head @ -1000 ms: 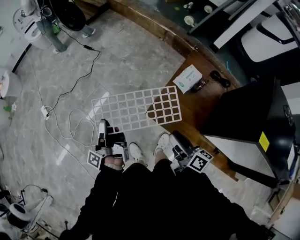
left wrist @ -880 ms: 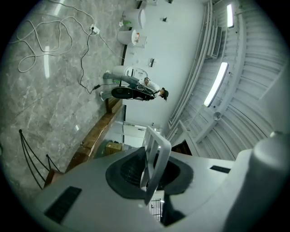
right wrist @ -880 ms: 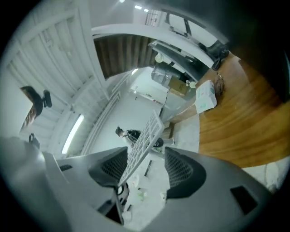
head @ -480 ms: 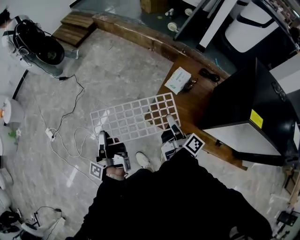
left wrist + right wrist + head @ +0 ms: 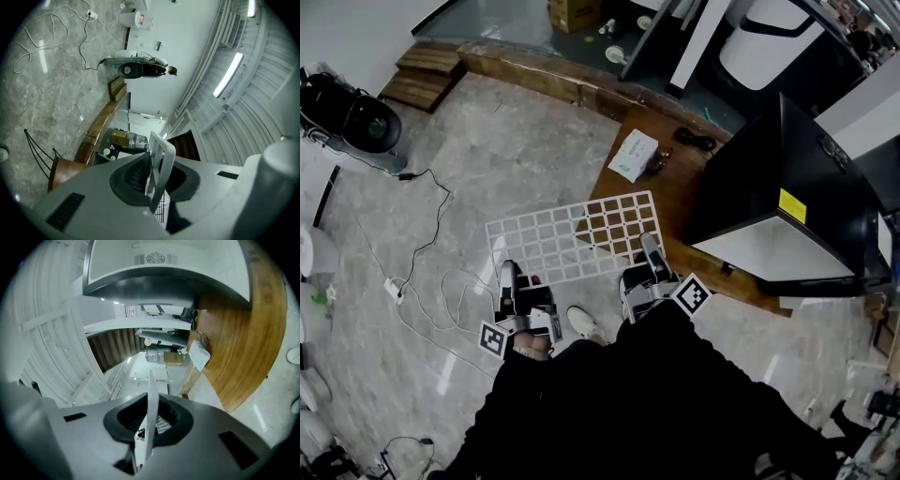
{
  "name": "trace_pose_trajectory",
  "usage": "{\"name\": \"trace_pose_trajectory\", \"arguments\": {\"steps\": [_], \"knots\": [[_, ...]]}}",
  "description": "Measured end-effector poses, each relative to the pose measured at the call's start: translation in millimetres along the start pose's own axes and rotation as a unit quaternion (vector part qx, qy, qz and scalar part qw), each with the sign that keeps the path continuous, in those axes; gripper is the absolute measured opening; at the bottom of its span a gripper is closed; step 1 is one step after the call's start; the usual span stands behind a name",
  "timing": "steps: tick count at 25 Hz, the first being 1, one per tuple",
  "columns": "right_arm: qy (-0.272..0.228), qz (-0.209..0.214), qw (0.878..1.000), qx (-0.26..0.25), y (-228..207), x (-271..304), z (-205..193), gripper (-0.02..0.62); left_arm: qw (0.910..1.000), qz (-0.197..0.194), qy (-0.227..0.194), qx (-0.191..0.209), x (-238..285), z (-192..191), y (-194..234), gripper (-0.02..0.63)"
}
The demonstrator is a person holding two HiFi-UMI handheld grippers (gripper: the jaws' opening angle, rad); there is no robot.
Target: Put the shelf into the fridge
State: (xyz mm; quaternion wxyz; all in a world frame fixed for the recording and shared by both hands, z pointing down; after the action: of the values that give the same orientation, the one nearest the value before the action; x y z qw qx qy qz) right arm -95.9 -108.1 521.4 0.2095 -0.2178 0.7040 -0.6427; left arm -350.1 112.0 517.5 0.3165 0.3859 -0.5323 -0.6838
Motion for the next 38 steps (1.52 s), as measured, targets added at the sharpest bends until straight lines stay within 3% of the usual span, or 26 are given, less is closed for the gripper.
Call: {"name": "trace_pose_trajectory", "arguments": {"steps": [9, 17, 28, 35, 38], "knots": [[-0.067, 0.007, 0.998, 0.007, 12.7, -74.9, 37.3, 0.032, 0.9973, 0.011, 0.073, -0.004, 2.9, -57.4, -3.6, 0.038], [-0.124, 0.009, 0.992, 0.008, 14.3, -159.9, 87.5, 0.031, 0.9907, 0.019, 0.134, -0.010, -9.5, -141.4, -5.0, 0.038], [-0.189, 0.014, 0.982, 0.014, 17.6, -335.6, 191.6, 0.031, 0.9782, 0.028, 0.206, -0.006, -86.2, -317.5, -7.0, 0.035], [-0.220, 0.012, 0.975, -0.010, 35.1, -362.5, 196.6, 0.031, 0.9701, 0.032, 0.240, -0.007, -83.4, -338.4, -14.5, 0.034], [-0.240, 0.013, 0.971, -0.008, 39.7, -392.8, 214.2, 0.031, 0.9656, 0.031, 0.258, -0.003, -89.0, -372.3, -17.7, 0.034]]}}
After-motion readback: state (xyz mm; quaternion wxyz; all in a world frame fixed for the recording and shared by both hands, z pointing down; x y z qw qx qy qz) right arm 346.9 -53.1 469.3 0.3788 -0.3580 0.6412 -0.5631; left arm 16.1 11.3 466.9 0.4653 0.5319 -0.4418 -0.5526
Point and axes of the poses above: the fingertips, and each gripper's own axes: x forward along the fingers, y to its left, z out of its top, the point moved 5 cm from there along -x, backward along the fingers, and after that the axes turned 2 degrees about y, right-handed, at the moved point
